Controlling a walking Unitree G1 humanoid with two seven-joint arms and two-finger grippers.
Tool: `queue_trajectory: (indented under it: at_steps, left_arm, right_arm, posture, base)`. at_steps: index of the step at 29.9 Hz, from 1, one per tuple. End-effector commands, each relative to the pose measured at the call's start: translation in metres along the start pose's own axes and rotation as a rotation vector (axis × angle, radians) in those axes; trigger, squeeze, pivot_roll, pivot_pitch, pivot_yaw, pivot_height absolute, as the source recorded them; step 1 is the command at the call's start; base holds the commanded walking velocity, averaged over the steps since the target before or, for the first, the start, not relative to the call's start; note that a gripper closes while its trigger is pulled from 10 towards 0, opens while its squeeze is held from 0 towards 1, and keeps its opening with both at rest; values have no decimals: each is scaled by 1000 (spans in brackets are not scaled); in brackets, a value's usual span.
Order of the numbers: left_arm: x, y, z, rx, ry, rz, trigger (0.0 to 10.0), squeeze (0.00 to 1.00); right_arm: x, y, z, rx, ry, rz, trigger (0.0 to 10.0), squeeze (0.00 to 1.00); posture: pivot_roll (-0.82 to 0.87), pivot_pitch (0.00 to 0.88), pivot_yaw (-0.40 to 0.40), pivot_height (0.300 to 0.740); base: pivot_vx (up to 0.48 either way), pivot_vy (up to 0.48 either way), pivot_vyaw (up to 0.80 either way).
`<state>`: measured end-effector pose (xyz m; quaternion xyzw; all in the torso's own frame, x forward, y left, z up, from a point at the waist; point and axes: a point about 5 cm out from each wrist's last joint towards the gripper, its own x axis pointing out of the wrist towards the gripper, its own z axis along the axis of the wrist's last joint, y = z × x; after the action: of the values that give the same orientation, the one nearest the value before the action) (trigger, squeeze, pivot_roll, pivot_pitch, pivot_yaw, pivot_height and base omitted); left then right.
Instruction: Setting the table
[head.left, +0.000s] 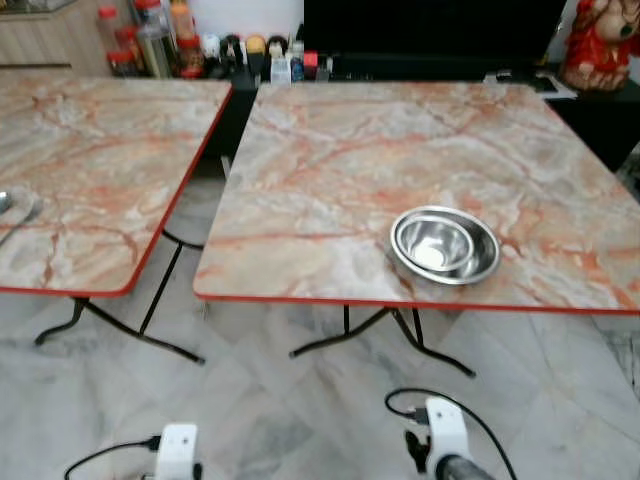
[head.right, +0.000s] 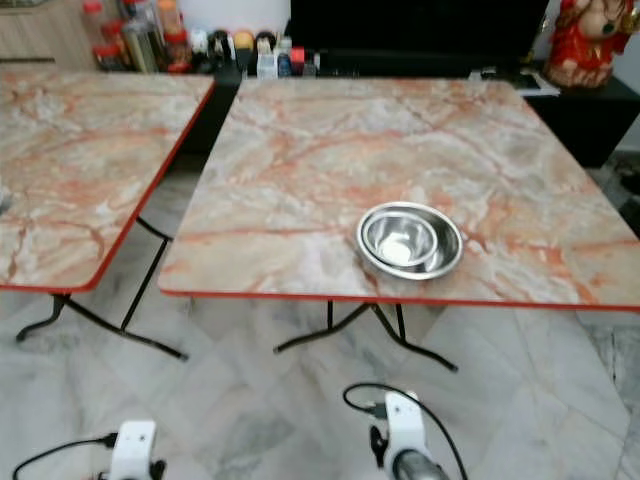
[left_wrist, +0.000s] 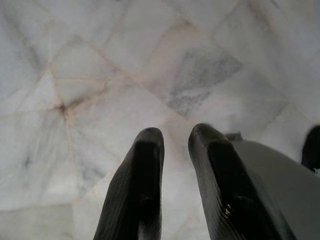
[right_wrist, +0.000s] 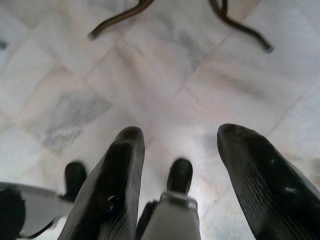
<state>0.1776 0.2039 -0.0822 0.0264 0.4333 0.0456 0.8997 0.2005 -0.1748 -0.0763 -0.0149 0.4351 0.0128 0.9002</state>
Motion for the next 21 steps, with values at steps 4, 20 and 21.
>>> queue_trajectory:
  at_steps: [4,20,21]
  left_arm:
    - [-1,8,-5,26,22,19,10000,0]
    - [-1,9,-3,31,20,22,10000,0]
    - [-1,8,-3,27,19,24,10000,0]
  right_arm:
    - [2,8,7,-4,-21,20,10000,0]
    - [1,8,4,-24,-9,24,10000,0]
    - [1,7,4,-30,-10,27,10000,0]
  posture:
    - [101,55,-12,740]
    - [106,24,-20,740]
    - [109,21,-26,740]
  base:
    - [0,371,0]
    - [0,372,-104]
    - [0,375,0]
